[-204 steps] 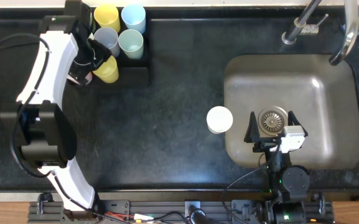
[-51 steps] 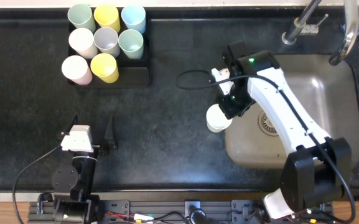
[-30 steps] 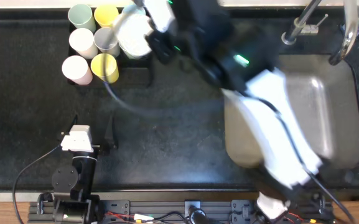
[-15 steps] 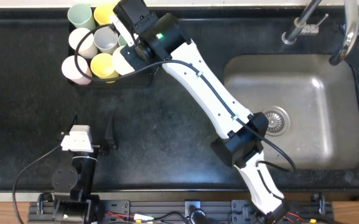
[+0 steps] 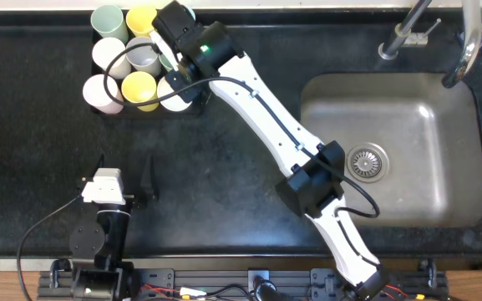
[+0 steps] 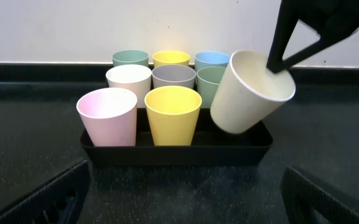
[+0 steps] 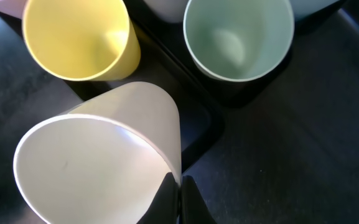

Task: Store Cups

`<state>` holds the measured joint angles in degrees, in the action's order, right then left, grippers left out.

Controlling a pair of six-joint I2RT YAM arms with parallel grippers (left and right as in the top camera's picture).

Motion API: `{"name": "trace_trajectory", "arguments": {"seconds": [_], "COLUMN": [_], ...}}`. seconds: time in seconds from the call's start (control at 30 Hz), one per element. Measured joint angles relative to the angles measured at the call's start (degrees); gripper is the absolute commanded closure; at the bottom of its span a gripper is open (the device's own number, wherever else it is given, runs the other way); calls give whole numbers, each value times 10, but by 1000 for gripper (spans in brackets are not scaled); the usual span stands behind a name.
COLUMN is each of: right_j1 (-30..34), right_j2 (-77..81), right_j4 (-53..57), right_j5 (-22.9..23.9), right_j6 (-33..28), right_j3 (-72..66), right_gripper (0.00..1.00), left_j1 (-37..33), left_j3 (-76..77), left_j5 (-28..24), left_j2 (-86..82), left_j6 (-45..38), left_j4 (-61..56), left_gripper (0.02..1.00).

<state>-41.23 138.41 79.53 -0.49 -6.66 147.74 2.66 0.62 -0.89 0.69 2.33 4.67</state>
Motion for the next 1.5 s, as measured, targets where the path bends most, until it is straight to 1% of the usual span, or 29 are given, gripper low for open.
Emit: {"name": "trace_trajectory", "arguments": {"seconds": [0.37, 0.77, 1.07, 1.37, 1.4, 1.47, 1.5], "right_j1": [3, 23, 23, 23, 23, 23, 23], "right_j2": [30, 37, 37, 37, 37, 37, 37], "right_j4": [-1, -5, -4, -6, -6, -8, -10], "right_j5": [0, 0, -21, -21, -21, -21, -21], "right_j6": [0, 0, 0, -5, -6, -4, -8], "right_j3": [0, 0, 0, -19, -20, -21, -24], "right_gripper": [958, 958, 956, 954, 901, 564, 229], "left_j1": [0, 0, 0, 0, 0, 0, 0], "left_j3": [0, 0, 0, 0, 0, 0, 0], "left_j5": [0, 0, 0, 0, 0, 0, 0], "left_j2": [0, 0, 0, 0, 0, 0, 0], "left_j6": [0, 0, 0, 0, 0, 0, 0], "left_j4": [0, 0, 0, 0, 0, 0, 0], "left_gripper": [20, 20, 20, 20, 20, 20, 20]}}
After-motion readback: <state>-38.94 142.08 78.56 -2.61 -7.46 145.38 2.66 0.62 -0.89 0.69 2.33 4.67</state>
